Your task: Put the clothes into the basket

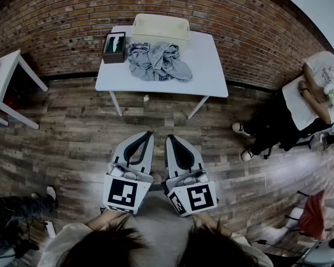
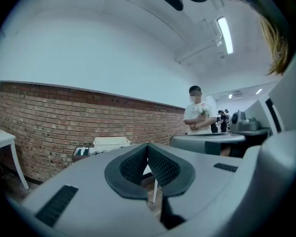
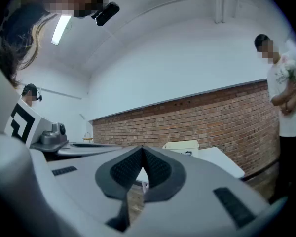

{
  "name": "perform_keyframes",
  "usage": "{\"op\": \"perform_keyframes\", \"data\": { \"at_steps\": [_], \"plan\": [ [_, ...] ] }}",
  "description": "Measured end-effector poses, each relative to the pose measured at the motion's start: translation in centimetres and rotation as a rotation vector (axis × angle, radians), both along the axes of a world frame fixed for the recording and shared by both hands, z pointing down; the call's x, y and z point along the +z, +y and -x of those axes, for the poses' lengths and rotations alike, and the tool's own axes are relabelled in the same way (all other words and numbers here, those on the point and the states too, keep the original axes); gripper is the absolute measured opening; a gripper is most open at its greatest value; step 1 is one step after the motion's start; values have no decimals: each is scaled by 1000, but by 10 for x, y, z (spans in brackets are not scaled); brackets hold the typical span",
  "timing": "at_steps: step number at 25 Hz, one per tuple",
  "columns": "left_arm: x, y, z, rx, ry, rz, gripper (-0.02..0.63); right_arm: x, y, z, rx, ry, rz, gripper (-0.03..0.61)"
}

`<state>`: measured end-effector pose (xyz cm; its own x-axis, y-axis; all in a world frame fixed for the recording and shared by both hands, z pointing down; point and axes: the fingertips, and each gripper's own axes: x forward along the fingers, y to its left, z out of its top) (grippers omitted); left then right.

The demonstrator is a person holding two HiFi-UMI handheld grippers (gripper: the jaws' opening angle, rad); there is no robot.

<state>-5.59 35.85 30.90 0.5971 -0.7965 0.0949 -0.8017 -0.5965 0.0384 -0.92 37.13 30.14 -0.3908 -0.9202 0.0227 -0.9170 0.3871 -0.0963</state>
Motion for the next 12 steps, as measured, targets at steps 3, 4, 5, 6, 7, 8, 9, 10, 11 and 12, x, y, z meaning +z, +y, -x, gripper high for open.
{"op": "perform_keyframes", "data": {
  "at_steps": [3, 4, 5, 6, 7, 8, 9, 10, 11, 12],
  "plan": [
    [-1, 3, 3, 2, 2, -3, 8, 0, 4, 3, 2, 5, -1, 6],
    [0, 4, 4, 4, 1, -8, 8, -1, 5, 4, 3, 6, -2, 6],
    [0, 5, 6, 6, -1, -13, 8, -1, 6, 6, 5, 7, -5, 6],
    [1, 5, 7, 8, -3, -16, 8, -2, 6, 8, 8, 9, -8, 6],
    [1, 6, 9, 11, -3, -17, 8, -2, 7, 10, 11, 10, -11, 6],
    [1, 7, 10, 14, -2, -16, 8, -2, 8, 11, 15, 11, -13, 6],
    [1, 7, 12, 16, -1, -14, 8, -1, 9, 13, 19, 10, -13, 6],
    [2, 8, 14, 18, 0, -14, 8, 1, 10, 15, 24, 7, -12, 6],
    [2, 8, 16, 19, 2, -11, 8, 2, 11, 16, 29, -1, -9, 6],
    [3, 9, 18, 21, 6, -7, 8, 4, 11, 17, 32, -14, -3, 6]
  ]
}}
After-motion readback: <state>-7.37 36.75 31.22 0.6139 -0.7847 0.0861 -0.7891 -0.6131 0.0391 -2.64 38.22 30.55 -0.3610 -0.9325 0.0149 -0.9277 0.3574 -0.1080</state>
